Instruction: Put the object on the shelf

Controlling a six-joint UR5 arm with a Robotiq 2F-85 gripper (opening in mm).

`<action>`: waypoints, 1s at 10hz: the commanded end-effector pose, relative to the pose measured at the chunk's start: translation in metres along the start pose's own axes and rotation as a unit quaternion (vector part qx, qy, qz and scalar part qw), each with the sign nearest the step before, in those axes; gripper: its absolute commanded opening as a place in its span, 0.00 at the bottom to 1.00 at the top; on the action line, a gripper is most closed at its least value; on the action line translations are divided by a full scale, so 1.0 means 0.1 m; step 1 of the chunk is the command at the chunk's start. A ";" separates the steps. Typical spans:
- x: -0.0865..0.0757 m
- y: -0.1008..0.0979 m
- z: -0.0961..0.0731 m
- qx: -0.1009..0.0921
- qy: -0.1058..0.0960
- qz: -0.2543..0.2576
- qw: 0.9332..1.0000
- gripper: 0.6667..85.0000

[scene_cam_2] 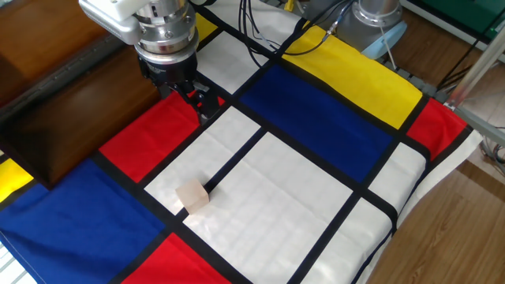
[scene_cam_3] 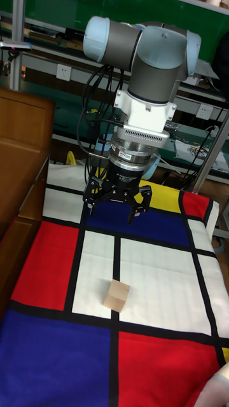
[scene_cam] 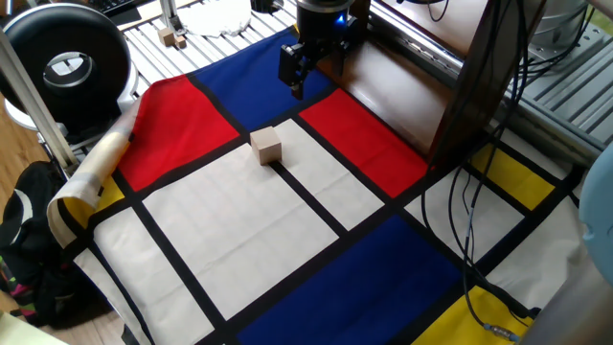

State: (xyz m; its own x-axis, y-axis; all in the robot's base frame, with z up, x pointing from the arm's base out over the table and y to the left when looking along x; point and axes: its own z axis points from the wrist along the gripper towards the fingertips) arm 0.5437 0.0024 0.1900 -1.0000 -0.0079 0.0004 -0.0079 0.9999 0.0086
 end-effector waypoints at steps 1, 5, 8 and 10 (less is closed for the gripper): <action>0.56 -0.34 -0.08 0.062 0.106 -0.042 0.992 0.00; 0.73 -0.27 -0.15 0.061 0.134 0.003 0.989 0.00; 0.84 0.09 -0.09 0.033 0.159 0.072 0.984 0.00; 0.87 0.37 0.01 0.019 0.168 0.111 0.979 0.00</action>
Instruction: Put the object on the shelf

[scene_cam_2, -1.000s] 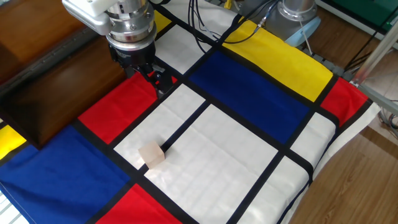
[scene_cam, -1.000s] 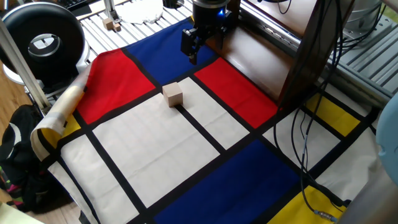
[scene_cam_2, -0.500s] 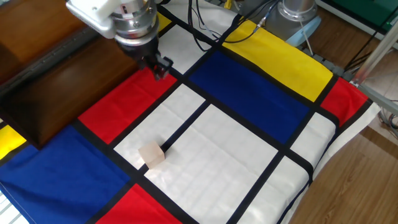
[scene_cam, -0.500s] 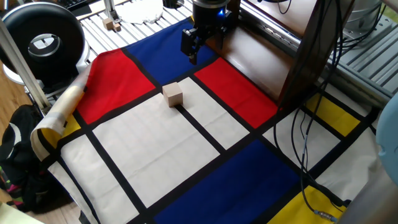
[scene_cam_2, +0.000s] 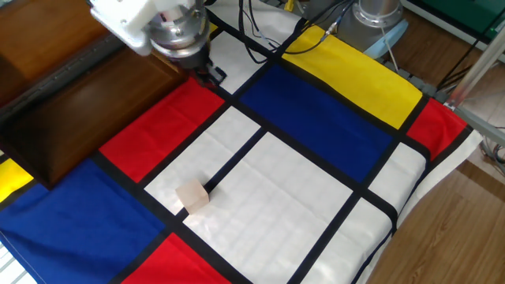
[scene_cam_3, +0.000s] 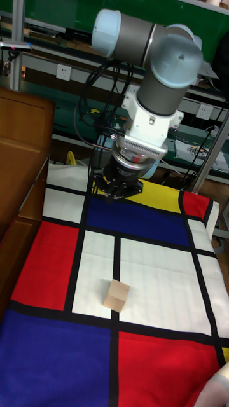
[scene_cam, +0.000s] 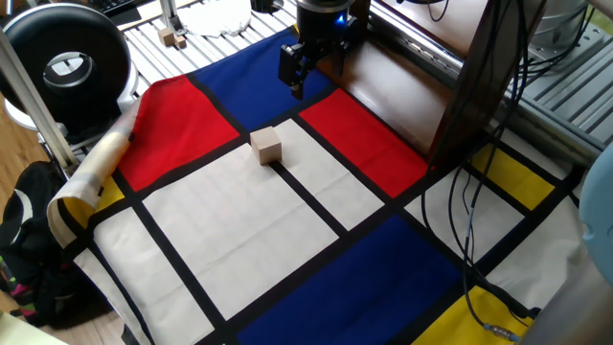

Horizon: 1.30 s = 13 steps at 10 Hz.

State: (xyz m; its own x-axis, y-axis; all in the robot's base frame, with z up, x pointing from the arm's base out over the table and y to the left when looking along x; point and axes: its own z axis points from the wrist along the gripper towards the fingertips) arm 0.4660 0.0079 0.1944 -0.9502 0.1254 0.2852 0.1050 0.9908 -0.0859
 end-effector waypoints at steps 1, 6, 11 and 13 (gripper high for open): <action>0.07 0.43 0.12 -0.023 0.015 0.059 0.998 0.00; -0.12 0.65 0.19 -0.050 -0.006 0.086 0.995 0.00; -0.24 0.76 0.22 -0.062 -0.005 0.100 0.993 0.00; -0.34 0.78 0.20 -0.064 -0.022 0.090 0.994 0.00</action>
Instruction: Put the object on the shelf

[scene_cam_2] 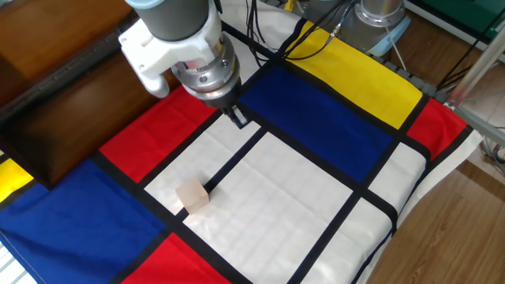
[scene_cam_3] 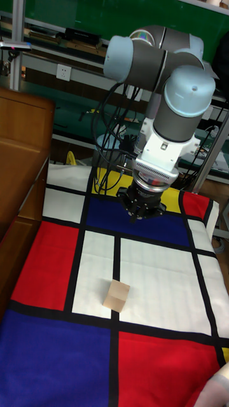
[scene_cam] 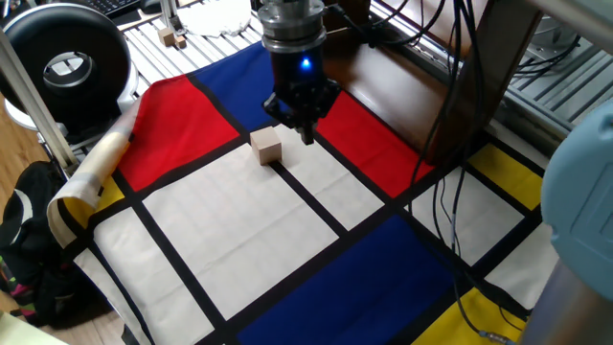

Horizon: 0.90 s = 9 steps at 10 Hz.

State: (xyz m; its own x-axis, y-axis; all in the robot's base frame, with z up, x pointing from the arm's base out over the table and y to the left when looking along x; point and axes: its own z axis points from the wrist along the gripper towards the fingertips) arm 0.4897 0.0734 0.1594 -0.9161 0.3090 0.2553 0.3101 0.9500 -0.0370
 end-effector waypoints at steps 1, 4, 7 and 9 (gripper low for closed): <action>-0.14 0.16 -0.07 -0.016 -0.011 -0.006 1.000 0.00; -0.40 0.41 -0.04 -0.029 -0.028 -0.024 0.999 0.00; -0.58 0.53 0.02 -0.040 -0.051 -0.048 0.997 0.00; -0.66 0.58 -0.09 -0.043 -0.065 -0.069 0.995 0.00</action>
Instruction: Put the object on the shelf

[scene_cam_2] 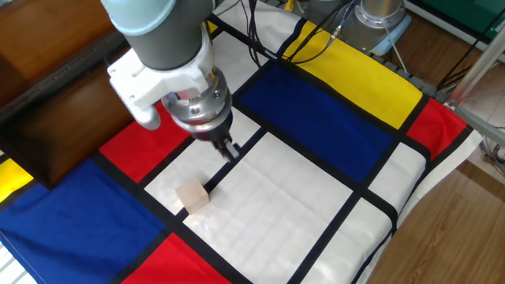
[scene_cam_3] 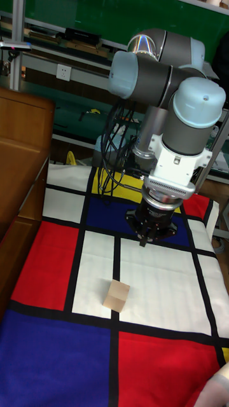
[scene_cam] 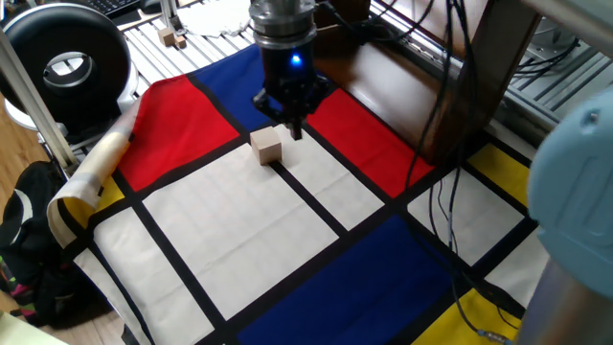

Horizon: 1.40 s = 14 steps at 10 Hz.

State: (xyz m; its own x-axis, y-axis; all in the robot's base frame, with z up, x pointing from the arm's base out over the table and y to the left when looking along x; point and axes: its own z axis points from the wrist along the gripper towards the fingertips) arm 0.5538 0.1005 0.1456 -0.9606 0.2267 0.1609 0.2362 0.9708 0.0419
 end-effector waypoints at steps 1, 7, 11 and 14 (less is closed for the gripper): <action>-0.17 0.12 -0.10 -0.013 -0.021 -0.032 0.999 0.00; -0.10 -0.14 -0.06 0.004 0.005 -0.129 0.992 0.49; -0.47 -0.08 0.17 0.007 -0.040 -0.135 0.990 0.53; -0.50 -0.10 0.18 0.005 -0.044 -0.137 0.990 0.52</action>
State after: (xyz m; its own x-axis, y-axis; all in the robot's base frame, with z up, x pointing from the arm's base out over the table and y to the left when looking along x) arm 0.5889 0.0803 0.1236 -0.9960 -0.0344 0.0829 -0.0303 0.9983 0.0506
